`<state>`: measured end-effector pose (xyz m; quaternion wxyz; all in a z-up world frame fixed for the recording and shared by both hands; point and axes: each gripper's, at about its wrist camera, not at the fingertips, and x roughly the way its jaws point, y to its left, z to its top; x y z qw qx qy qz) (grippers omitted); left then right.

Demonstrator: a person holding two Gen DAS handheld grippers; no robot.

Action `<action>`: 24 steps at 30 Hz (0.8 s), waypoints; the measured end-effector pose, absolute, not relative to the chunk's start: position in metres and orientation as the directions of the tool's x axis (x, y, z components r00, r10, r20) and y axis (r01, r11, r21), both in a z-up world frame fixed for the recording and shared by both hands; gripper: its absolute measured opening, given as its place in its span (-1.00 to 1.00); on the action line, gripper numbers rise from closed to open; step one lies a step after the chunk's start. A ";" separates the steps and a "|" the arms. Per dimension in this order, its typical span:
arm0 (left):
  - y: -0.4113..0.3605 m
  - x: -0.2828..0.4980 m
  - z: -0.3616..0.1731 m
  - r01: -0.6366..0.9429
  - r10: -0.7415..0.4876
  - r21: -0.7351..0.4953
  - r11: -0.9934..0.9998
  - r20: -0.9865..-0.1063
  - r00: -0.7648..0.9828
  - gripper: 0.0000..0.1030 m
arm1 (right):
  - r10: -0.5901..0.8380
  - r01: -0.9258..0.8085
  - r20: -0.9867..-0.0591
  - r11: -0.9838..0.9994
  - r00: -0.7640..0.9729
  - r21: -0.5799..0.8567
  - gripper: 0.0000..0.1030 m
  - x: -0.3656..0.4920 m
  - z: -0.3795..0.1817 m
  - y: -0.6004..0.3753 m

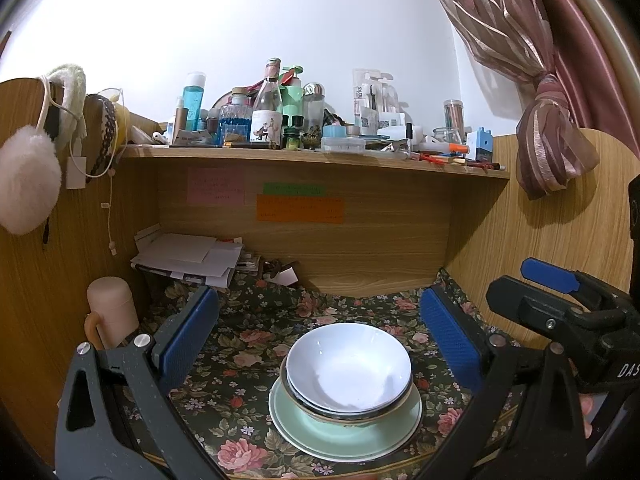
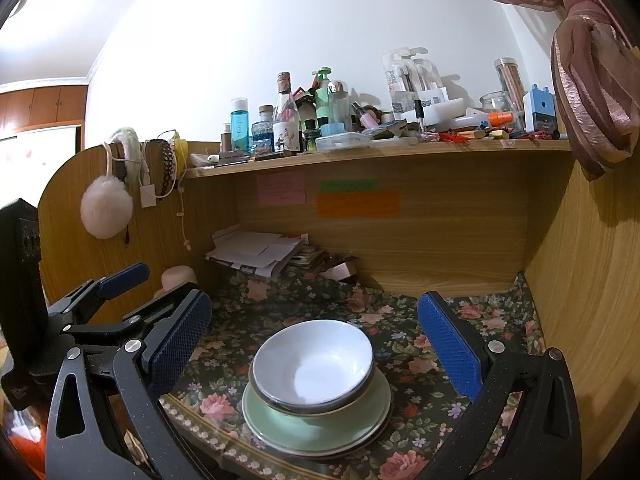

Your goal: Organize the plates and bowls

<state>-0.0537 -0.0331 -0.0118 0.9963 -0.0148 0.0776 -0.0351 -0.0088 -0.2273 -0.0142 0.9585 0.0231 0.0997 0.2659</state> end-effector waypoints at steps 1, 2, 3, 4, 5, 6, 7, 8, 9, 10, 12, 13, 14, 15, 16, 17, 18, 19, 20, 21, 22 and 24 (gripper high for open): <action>-0.033 -0.054 -0.012 0.069 -0.073 -0.035 0.997 -0.155 0.985 0.99 | 0.515 -0.506 -0.179 0.857 0.838 0.097 1.00 -0.008 -0.014 -0.227; -0.033 -0.053 -0.012 0.069 -0.074 -0.036 0.997 -0.156 0.985 0.99 | 0.516 -0.507 -0.179 0.857 0.838 0.098 1.00 -0.008 -0.015 -0.228; -0.033 -0.052 -0.012 0.070 -0.075 -0.037 0.997 -0.156 0.985 0.99 | 0.517 -0.507 -0.179 0.856 0.837 0.099 1.00 -0.008 -0.014 -0.228; -0.033 -0.052 -0.012 0.068 -0.073 -0.037 0.997 -0.156 0.985 0.99 | 0.518 -0.508 -0.179 0.856 0.837 0.100 1.00 -0.008 -0.015 -0.228; -0.033 -0.052 -0.012 0.068 -0.073 -0.038 0.997 -0.156 0.985 0.99 | 0.518 -0.508 -0.179 0.855 0.836 0.102 1.00 -0.007 -0.014 -0.228; -0.033 -0.051 -0.012 0.068 -0.074 -0.039 0.997 -0.156 0.985 0.99 | 0.519 -0.509 -0.180 0.855 0.836 0.104 1.00 -0.007 -0.015 -0.227; -0.032 -0.052 -0.012 0.070 -0.075 -0.038 0.997 -0.156 0.985 0.99 | 0.518 -0.507 -0.180 0.855 0.836 0.105 1.00 -0.007 -0.015 -0.226; -0.032 -0.051 -0.012 0.071 -0.076 -0.040 0.997 -0.157 0.985 0.99 | 0.517 -0.506 -0.181 0.856 0.837 0.106 1.00 -0.007 -0.015 -0.225; -0.033 -0.051 -0.012 0.069 -0.075 -0.042 0.997 -0.156 0.985 0.99 | 0.516 -0.505 -0.180 0.857 0.838 0.106 1.00 -0.008 -0.015 -0.224; -0.033 -0.051 -0.012 0.068 -0.074 -0.041 0.997 -0.156 0.985 0.99 | 0.516 -0.505 -0.180 0.857 0.837 0.105 1.00 -0.008 -0.015 -0.225; -0.034 -0.051 -0.012 0.065 -0.071 -0.040 0.997 -0.156 0.985 0.99 | 0.516 -0.505 -0.179 0.857 0.838 0.106 1.00 -0.007 -0.015 -0.224; -0.034 -0.051 -0.012 0.064 -0.069 -0.041 0.997 -0.155 0.985 0.99 | 0.516 -0.505 -0.178 0.857 0.838 0.106 1.00 -0.007 -0.015 -0.223; -0.034 -0.051 -0.012 0.064 -0.070 -0.041 0.997 -0.156 0.985 0.99 | 0.515 -0.504 -0.178 0.857 0.839 0.107 1.00 -0.008 -0.014 -0.222; -0.034 -0.051 -0.012 0.064 -0.070 -0.041 0.997 -0.156 0.985 0.99 | 0.515 -0.504 -0.177 0.857 0.838 0.108 1.00 -0.007 -0.014 -0.221; -0.034 -0.050 -0.012 0.063 -0.068 -0.041 0.997 -0.155 0.986 0.99 | 0.516 -0.504 -0.178 0.857 0.838 0.107 1.00 -0.008 -0.014 -0.222; -0.034 -0.050 -0.012 0.062 -0.067 -0.041 0.997 -0.155 0.986 0.99 | 0.516 -0.505 -0.178 0.857 0.838 0.108 1.00 -0.007 -0.014 -0.222; -0.034 -0.051 -0.012 0.064 -0.070 -0.041 0.997 -0.156 0.985 0.99 | 0.514 -0.503 -0.178 0.858 0.839 0.108 1.00 -0.008 -0.014 -0.221; -0.034 -0.051 -0.012 0.064 -0.070 -0.041 0.997 -0.156 0.985 0.99 | 0.515 -0.504 -0.177 0.857 0.838 0.109 1.00 -0.007 -0.014 -0.222; -0.034 -0.050 -0.012 0.064 -0.070 -0.041 0.997 -0.157 0.985 0.99 | 0.516 -0.504 -0.177 0.857 0.838 0.109 1.00 -0.007 -0.014 -0.222; -0.035 -0.050 -0.012 0.065 -0.070 -0.040 0.997 -0.157 0.985 0.99 | 0.516 -0.504 -0.177 0.857 0.838 0.109 1.00 -0.007 -0.014 -0.222; -0.035 -0.050 -0.012 0.064 -0.070 -0.039 0.997 -0.157 0.985 0.99 | 0.517 -0.505 -0.178 0.856 0.838 0.109 1.00 -0.007 -0.014 -0.222; -0.036 -0.049 -0.012 0.068 -0.073 -0.035 0.997 -0.155 0.985 0.99 | 0.517 -0.506 -0.178 0.856 0.837 0.109 1.00 -0.007 -0.014 -0.223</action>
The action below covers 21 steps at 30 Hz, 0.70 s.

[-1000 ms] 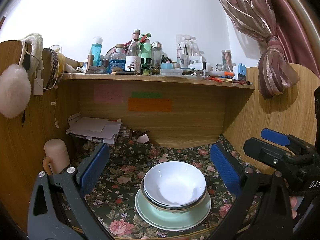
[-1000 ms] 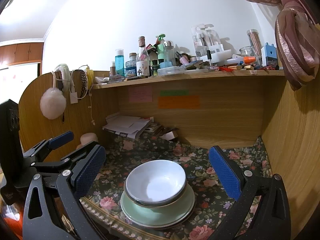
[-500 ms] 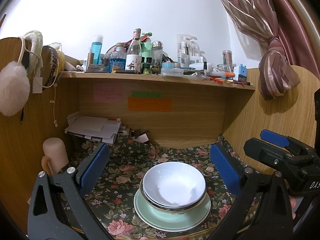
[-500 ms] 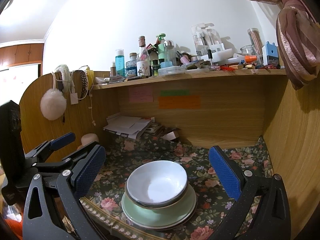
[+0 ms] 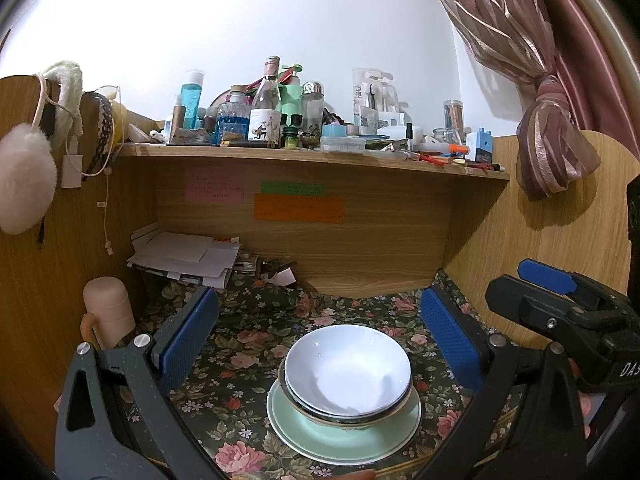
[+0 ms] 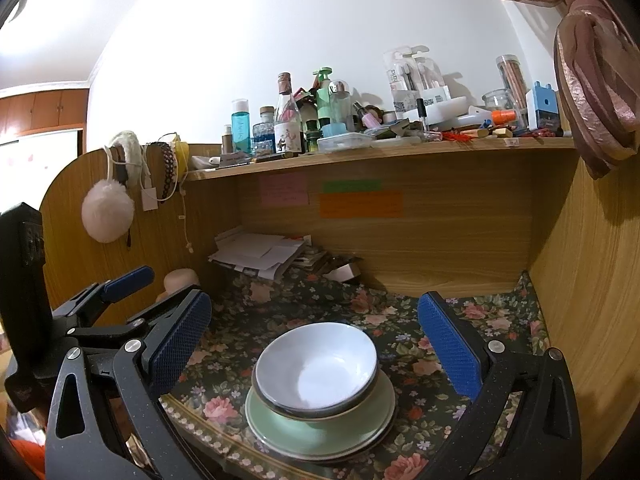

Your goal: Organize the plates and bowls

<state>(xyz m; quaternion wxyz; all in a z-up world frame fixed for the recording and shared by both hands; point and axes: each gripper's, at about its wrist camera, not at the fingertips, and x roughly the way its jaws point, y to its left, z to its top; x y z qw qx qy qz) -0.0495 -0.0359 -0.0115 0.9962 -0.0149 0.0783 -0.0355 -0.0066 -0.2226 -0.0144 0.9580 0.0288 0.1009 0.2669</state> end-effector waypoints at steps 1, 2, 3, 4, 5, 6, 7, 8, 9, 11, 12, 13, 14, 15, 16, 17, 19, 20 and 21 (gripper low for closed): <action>-0.036 -0.049 -0.011 0.070 -0.074 -0.034 0.997 -0.154 0.985 0.99 | 0.518 -0.506 -0.178 0.855 0.837 0.109 1.00 -0.007 -0.015 -0.223; -0.037 -0.049 -0.011 0.072 -0.076 -0.032 0.997 -0.153 0.985 0.99 | 0.517 -0.505 -0.178 0.856 0.837 0.109 1.00 -0.007 -0.014 -0.223; -0.037 -0.048 -0.011 0.072 -0.076 -0.032 0.997 -0.153 0.985 0.99 | 0.517 -0.505 -0.178 0.856 0.837 0.109 1.00 -0.007 -0.014 -0.223; -0.037 -0.049 -0.011 0.073 -0.077 -0.033 0.997 -0.153 0.985 0.99 | 0.517 -0.506 -0.178 0.856 0.837 0.107 1.00 -0.006 -0.015 -0.223; -0.037 -0.049 -0.011 0.074 -0.078 -0.035 0.997 -0.154 0.985 0.99 | 0.516 -0.505 -0.179 0.856 0.838 0.106 1.00 -0.006 -0.015 -0.222; -0.037 -0.048 -0.011 0.075 -0.081 -0.040 0.996 -0.157 0.984 0.99 | 0.515 -0.504 -0.179 0.857 0.838 0.107 1.00 -0.006 -0.014 -0.221; -0.036 -0.048 -0.011 0.074 -0.080 -0.044 0.996 -0.158 0.984 0.99 | 0.516 -0.505 -0.178 0.857 0.838 0.108 1.00 -0.007 -0.014 -0.222; -0.036 -0.048 -0.011 0.070 -0.077 -0.049 0.996 -0.158 0.984 0.99 | 0.515 -0.504 -0.177 0.857 0.838 0.108 1.00 -0.007 -0.014 -0.222; -0.036 -0.047 -0.011 0.064 -0.072 -0.053 0.996 -0.159 0.985 0.99 | 0.515 -0.503 -0.177 0.857 0.839 0.108 1.00 -0.007 -0.014 -0.222; -0.036 -0.046 -0.011 0.056 -0.065 -0.060 0.997 -0.160 0.985 0.99 | 0.516 -0.504 -0.178 0.857 0.838 0.109 1.00 -0.007 -0.015 -0.222; -0.035 -0.046 -0.011 0.052 -0.061 -0.063 0.997 -0.163 0.985 0.99 | 0.516 -0.504 -0.178 0.857 0.838 0.112 1.00 -0.006 -0.015 -0.222; -0.035 -0.044 -0.010 0.052 -0.062 -0.063 0.997 -0.168 0.984 0.99 | 0.517 -0.505 -0.178 0.856 0.837 0.111 1.00 -0.006 -0.015 -0.223; -0.035 -0.043 -0.010 0.056 -0.066 -0.064 0.996 -0.175 0.982 0.99 | 0.519 -0.506 -0.178 0.855 0.836 0.113 1.00 -0.006 -0.015 -0.222; -0.035 -0.043 -0.011 0.054 -0.065 -0.067 0.996 -0.178 0.982 0.99 | 0.519 -0.506 -0.177 0.855 0.836 0.115 1.00 -0.005 -0.015 -0.222; -0.035 -0.043 -0.011 0.050 -0.061 -0.069 0.996 -0.177 0.982 0.99 | 0.517 -0.504 -0.178 0.856 0.837 0.116 1.00 -0.005 -0.015 -0.220; -0.035 -0.043 -0.012 0.050 -0.061 -0.068 0.996 -0.176 0.983 0.99 | 0.518 -0.505 -0.179 0.855 0.836 0.116 1.00 -0.004 -0.015 -0.219; -0.036 -0.043 -0.012 0.054 -0.065 -0.067 0.996 -0.177 0.982 0.99 | 0.514 -0.501 -0.182 0.858 0.838 0.115 1.00 -0.005 -0.016 -0.218; -0.036 -0.043 -0.013 0.061 -0.072 -0.066 0.996 -0.177 0.982 0.99 | 0.511 -0.498 -0.183 0.859 0.840 0.115 1.00 -0.004 -0.016 -0.216; -0.037 -0.043 -0.013 0.064 -0.075 -0.067 0.996 -0.178 0.981 0.99 | 0.511 -0.498 -0.186 0.859 0.839 0.116 1.00 -0.003 -0.017 -0.215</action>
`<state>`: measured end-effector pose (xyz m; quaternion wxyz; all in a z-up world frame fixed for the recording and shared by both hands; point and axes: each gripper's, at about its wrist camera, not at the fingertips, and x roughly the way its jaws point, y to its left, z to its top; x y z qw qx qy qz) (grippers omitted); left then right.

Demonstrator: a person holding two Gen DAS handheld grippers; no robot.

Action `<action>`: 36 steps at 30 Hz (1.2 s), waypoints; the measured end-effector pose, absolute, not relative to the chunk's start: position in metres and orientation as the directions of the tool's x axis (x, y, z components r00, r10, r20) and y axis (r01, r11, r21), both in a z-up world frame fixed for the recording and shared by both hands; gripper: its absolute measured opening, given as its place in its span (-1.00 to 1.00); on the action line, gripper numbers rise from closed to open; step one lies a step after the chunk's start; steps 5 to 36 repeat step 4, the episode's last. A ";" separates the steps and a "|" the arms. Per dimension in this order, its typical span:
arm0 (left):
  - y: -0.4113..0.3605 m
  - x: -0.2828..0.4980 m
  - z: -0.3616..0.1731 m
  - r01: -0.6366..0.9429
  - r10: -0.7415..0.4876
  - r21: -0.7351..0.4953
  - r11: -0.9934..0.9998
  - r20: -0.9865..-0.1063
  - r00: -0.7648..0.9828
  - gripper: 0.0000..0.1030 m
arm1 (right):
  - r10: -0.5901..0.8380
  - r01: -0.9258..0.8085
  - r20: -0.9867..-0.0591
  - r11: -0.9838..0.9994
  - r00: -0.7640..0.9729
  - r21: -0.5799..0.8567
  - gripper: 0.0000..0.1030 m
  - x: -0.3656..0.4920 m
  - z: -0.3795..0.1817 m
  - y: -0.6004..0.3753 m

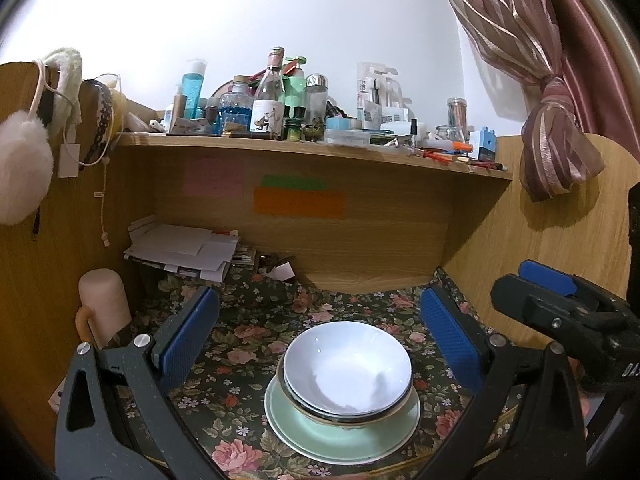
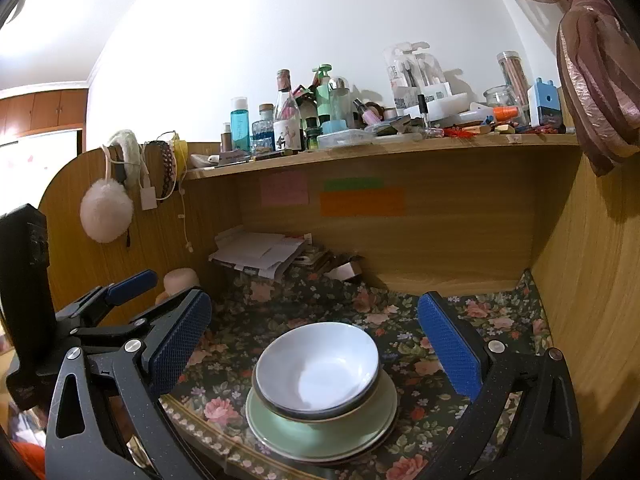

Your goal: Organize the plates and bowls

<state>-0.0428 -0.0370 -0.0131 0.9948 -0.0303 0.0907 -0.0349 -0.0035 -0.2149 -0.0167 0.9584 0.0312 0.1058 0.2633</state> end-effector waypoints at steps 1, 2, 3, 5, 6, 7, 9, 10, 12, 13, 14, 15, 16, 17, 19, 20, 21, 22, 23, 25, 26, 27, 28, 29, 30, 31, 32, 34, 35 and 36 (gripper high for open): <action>-0.037 -0.042 -0.013 0.064 -0.075 -0.067 0.996 -0.179 0.981 0.99 | 0.510 -0.496 -0.189 0.860 0.839 0.118 1.00 -0.003 -0.017 -0.214; -0.037 -0.042 -0.014 0.061 -0.073 -0.068 0.996 -0.179 0.981 0.99 | 0.509 -0.494 -0.190 0.861 0.840 0.121 1.00 -0.003 -0.018 -0.213; -0.037 -0.042 -0.014 0.058 -0.070 -0.071 0.996 -0.179 0.981 0.99 | 0.509 -0.494 -0.192 0.861 0.839 0.123 1.00 -0.003 -0.018 -0.213; -0.036 -0.041 -0.014 0.059 -0.071 -0.072 0.996 -0.181 0.981 0.99 | 0.506 -0.491 -0.193 0.862 0.840 0.124 1.00 -0.002 -0.019 -0.212; -0.036 -0.041 -0.014 0.059 -0.071 -0.072 0.996 -0.181 0.981 0.99 | 0.506 -0.491 -0.193 0.862 0.840 0.124 1.00 -0.002 -0.019 -0.212; -0.036 -0.041 -0.014 0.059 -0.071 -0.072 0.996 -0.181 0.981 0.99 | 0.506 -0.491 -0.193 0.862 0.840 0.124 1.00 -0.002 -0.019 -0.212; -0.036 -0.041 -0.014 0.059 -0.071 -0.072 0.996 -0.181 0.981 0.99 | 0.506 -0.491 -0.193 0.862 0.840 0.124 1.00 -0.002 -0.019 -0.212; -0.036 -0.041 -0.014 0.059 -0.071 -0.072 0.996 -0.181 0.981 0.99 | 0.506 -0.491 -0.193 0.862 0.840 0.124 1.00 -0.002 -0.019 -0.212; -0.036 -0.041 -0.014 0.059 -0.071 -0.072 0.996 -0.181 0.981 0.99 | 0.506 -0.491 -0.193 0.862 0.840 0.124 1.00 -0.002 -0.019 -0.212; -0.036 -0.041 -0.014 0.059 -0.071 -0.072 0.996 -0.181 0.981 0.99 | 0.506 -0.491 -0.193 0.862 0.840 0.124 1.00 -0.002 -0.019 -0.212; -0.036 -0.041 -0.014 0.059 -0.071 -0.072 0.996 -0.181 0.981 0.99 | 0.506 -0.491 -0.193 0.862 0.840 0.124 1.00 -0.002 -0.019 -0.212; -0.036 -0.041 -0.014 0.059 -0.071 -0.072 0.996 -0.181 0.981 0.99 | 0.506 -0.491 -0.193 0.862 0.840 0.124 1.00 -0.002 -0.019 -0.212; -0.036 -0.041 -0.014 0.059 -0.071 -0.072 0.996 -0.181 0.981 0.99 | 0.506 -0.491 -0.193 0.862 0.840 0.124 1.00 -0.002 -0.019 -0.212; -0.036 -0.041 -0.014 0.059 -0.071 -0.072 0.996 -0.181 0.981 0.99 | 0.506 -0.491 -0.193 0.862 0.840 0.124 1.00 -0.002 -0.019 -0.212; -0.036 -0.041 -0.014 0.059 -0.071 -0.072 0.996 -0.181 0.981 0.99 | 0.506 -0.491 -0.193 0.862 0.840 0.124 1.00 -0.002 -0.019 -0.212; -0.036 -0.041 -0.014 0.059 -0.071 -0.072 0.996 -0.181 0.981 0.99 | 0.506 -0.491 -0.193 0.862 0.840 0.124 1.00 -0.002 -0.019 -0.212; -0.036 -0.041 -0.014 0.059 -0.071 -0.072 0.996 -0.181 0.981 0.99 | 0.506 -0.491 -0.193 0.862 0.840 0.124 1.00 -0.002 -0.019 -0.212; -0.036 -0.041 -0.014 0.059 -0.071 -0.072 0.996 -0.181 0.981 0.99 | 0.506 -0.491 -0.193 0.862 0.840 0.124 1.00 -0.002 -0.019 -0.212; -0.036 -0.041 -0.014 0.059 -0.071 -0.072 0.996 -0.181 0.981 0.99 | 0.506 -0.491 -0.193 0.862 0.840 0.124 1.00 -0.002 -0.019 -0.212; -0.036 -0.041 -0.014 0.059 -0.071 -0.072 0.996 -0.181 0.981 0.99 | 0.506 -0.491 -0.193 0.862 0.840 0.124 1.00 -0.002 -0.019 -0.212; -0.036 -0.041 -0.014 0.059 -0.071 -0.072 0.996 -0.181 0.981 0.99 | 0.506 -0.491 -0.193 0.862 0.840 0.124 1.00 -0.002 -0.019 -0.212; -0.036 -0.041 -0.014 0.059 -0.071 -0.072 0.996 -0.181 0.981 0.99 | 0.506 -0.491 -0.193 0.862 0.840 0.124 1.00 -0.002 -0.019 -0.212; -0.036 -0.041 -0.014 0.059 -0.071 -0.072 0.996 -0.181 0.981 0.99 | 0.506 -0.491 -0.193 0.862 0.840 0.124 1.00 -0.002 -0.019 -0.212; -0.036 -0.041 -0.014 0.059 -0.071 -0.072 0.996 -0.181 0.981 0.99 | 0.506 -0.491 -0.193 0.862 0.840 0.124 1.00 -0.002 -0.019 -0.212; -0.036 -0.041 -0.014 0.059 -0.071 -0.072 0.996 -0.181 0.981 0.99 | 0.506 -0.491 -0.193 0.862 0.840 0.124 1.00 -0.002 -0.019 -0.212; -0.036 -0.041 -0.014 0.059 -0.071 -0.072 0.996 -0.181 0.981 0.99 | 0.506 -0.491 -0.193 0.862 0.840 0.124 1.00 -0.002 -0.019 -0.212; -0.036 -0.041 -0.014 0.059 -0.071 -0.072 0.996 -0.181 0.981 0.99 | 0.506 -0.491 -0.193 0.862 0.840 0.124 1.00 -0.002 -0.019 -0.212; -0.036 -0.041 -0.014 0.059 -0.071 -0.072 0.996 -0.181 0.981 0.99 | 0.506 -0.491 -0.193 0.862 0.840 0.124 1.00 -0.002 -0.019 -0.212; -0.036 -0.041 -0.014 0.059 -0.071 -0.072 0.996 -0.181 0.981 0.99 | 0.506 -0.491 -0.193 0.862 0.840 0.124 1.00 -0.002 -0.019 -0.212; -0.036 -0.041 -0.014 0.059 -0.071 -0.072 0.996 -0.181 0.981 0.99 | 0.506 -0.491 -0.193 0.862 0.840 0.124 1.00 -0.002 -0.019 -0.212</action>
